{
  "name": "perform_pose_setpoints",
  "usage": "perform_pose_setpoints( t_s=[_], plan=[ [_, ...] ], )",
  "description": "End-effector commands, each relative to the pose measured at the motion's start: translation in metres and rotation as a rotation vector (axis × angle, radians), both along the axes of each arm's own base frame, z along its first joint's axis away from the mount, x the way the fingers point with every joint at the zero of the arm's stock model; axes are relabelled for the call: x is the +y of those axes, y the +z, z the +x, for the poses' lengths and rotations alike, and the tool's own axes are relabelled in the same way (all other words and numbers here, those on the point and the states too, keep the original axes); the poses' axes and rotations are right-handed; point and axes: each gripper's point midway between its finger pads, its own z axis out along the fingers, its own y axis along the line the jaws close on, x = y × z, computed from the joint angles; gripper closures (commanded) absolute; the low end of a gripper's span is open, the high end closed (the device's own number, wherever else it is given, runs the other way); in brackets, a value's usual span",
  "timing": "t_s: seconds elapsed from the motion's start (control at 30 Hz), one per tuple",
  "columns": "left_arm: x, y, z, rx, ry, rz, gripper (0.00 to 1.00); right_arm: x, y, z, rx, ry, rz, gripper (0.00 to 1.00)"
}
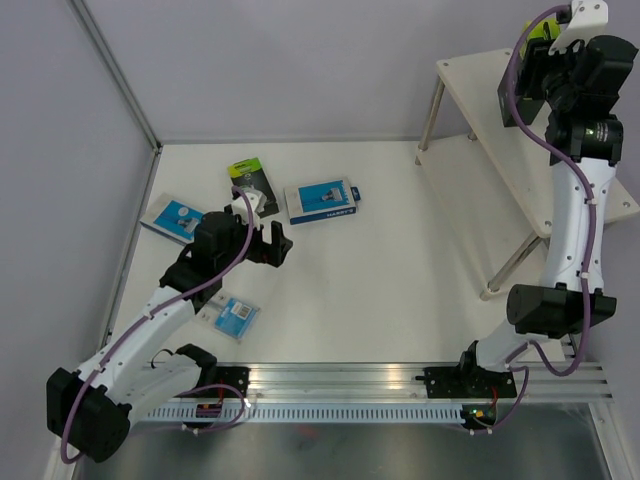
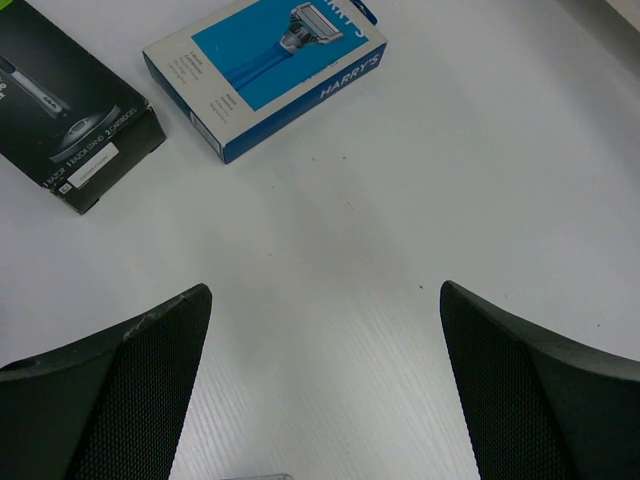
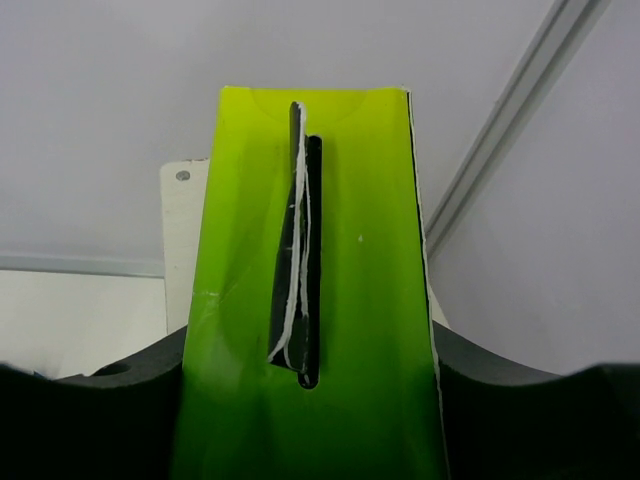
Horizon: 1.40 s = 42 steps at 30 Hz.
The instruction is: Place and organize the shaving razors onto the shelf
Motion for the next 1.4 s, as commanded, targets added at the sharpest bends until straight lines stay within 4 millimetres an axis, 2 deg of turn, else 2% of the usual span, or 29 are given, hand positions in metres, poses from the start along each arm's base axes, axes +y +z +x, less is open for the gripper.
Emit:
perform_pose_setpoints(
  t_s=[0.0,0.03,0.1,0.2,0.37,0.5,0.57,0.7,0.77,0.9,1.07,1.17,1.23,1.37],
  plan=[
    [0.005,0.018,0.011,-0.062,0.019,0.04,0.0,0.008,-0.001,0.02,-0.022,0.095,0.039,0.57],
    [0.006,0.018,0.011,-0.065,0.02,0.054,0.0,0.006,-0.005,0.027,-0.013,0.107,0.056,0.57],
    [0.008,0.016,0.014,-0.059,0.026,0.075,0.0,-0.001,0.009,0.027,-0.047,0.124,0.069,0.57],
    [0.006,0.018,0.021,-0.048,0.035,0.079,0.0,-0.008,0.013,0.033,-0.067,0.124,0.09,0.55],
    [-0.008,0.023,0.03,-0.003,0.026,0.028,0.0,-0.007,0.016,0.039,-0.077,0.147,0.094,0.47],
    [-0.017,0.025,0.034,0.021,0.01,-0.001,0.0,-0.007,0.02,0.041,-0.091,0.154,0.094,0.44],
    [-0.019,0.028,0.034,0.021,0.002,-0.011,0.0,-0.006,0.021,0.041,-0.096,0.162,0.095,0.38],
    [-0.028,0.029,0.031,0.035,-0.041,-0.032,0.0,-0.006,0.013,0.047,-0.082,0.172,0.106,0.35],
    [-0.03,0.027,0.03,0.048,-0.045,-0.043,0.0,-0.006,0.011,0.05,-0.082,0.173,0.116,0.25],
    [-0.031,0.023,0.029,0.058,-0.052,-0.039,0.0,-0.005,0.013,0.052,-0.094,0.183,0.116,0.25],
    [-0.029,0.024,0.028,0.049,-0.051,-0.035,0.0,-0.005,0.002,0.058,-0.071,0.192,0.129,0.21],
    [-0.029,0.025,0.028,0.046,-0.054,-0.035,0.0,-0.007,-0.006,0.063,-0.059,0.189,0.13,0.24],
    [-0.028,0.025,0.028,0.043,-0.05,-0.031,0.0,-0.007,-0.007,0.066,-0.06,0.193,0.126,0.37],
    [-0.028,0.026,0.03,0.041,-0.045,-0.03,0.0,-0.006,-0.011,0.074,-0.067,0.214,0.128,0.39]
  ],
)
